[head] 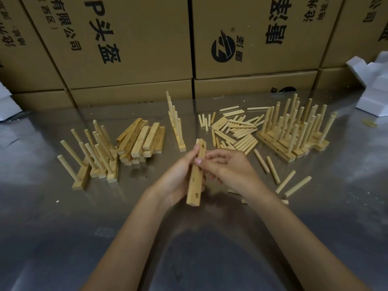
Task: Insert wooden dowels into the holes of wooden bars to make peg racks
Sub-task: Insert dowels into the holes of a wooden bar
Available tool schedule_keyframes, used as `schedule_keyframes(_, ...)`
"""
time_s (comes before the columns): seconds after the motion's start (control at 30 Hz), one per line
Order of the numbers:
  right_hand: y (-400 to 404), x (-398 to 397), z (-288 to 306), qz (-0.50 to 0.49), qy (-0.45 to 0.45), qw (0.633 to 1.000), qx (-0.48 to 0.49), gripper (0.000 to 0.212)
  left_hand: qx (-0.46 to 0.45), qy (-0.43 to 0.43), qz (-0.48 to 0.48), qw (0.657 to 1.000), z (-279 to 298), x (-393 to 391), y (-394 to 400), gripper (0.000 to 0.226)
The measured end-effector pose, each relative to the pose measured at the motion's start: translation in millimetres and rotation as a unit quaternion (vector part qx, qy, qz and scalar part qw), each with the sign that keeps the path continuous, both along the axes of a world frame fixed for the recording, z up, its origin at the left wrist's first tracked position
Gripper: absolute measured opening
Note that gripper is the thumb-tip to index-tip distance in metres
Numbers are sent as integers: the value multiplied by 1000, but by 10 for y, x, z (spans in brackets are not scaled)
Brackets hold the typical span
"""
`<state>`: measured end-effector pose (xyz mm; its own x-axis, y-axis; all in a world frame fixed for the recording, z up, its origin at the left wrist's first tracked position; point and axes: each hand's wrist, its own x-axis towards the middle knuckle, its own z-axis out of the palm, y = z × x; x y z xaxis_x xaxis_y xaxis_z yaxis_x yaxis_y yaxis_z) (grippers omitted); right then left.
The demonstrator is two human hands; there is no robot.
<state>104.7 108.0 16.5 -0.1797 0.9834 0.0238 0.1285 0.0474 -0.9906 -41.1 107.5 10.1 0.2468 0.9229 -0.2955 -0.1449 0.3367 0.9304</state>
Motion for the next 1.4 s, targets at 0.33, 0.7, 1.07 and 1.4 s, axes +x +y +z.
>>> schedule_keyframes(0.33, 177, 805, 109, 111, -363, 925, -29, 3, -33, -35, 92, 995, 21, -135, 49, 39)
schedule_keyframes(0.7, 202, 592, -91, 116, -385, 915, 10, 7, -44, -13, 69, 997, -5, -95, 34, 38)
schedule_keyframes(1.07, 137, 268, -186, -39, -242, 935, 255, 3, -19, 0, -19, 1000, -14, -89, 31, 30)
schedule_keyframes(1.4, 46, 209, -149, -41, -269, 914, 302, 7, 55, 126, -29, 990, -70, -111, 49, 29)
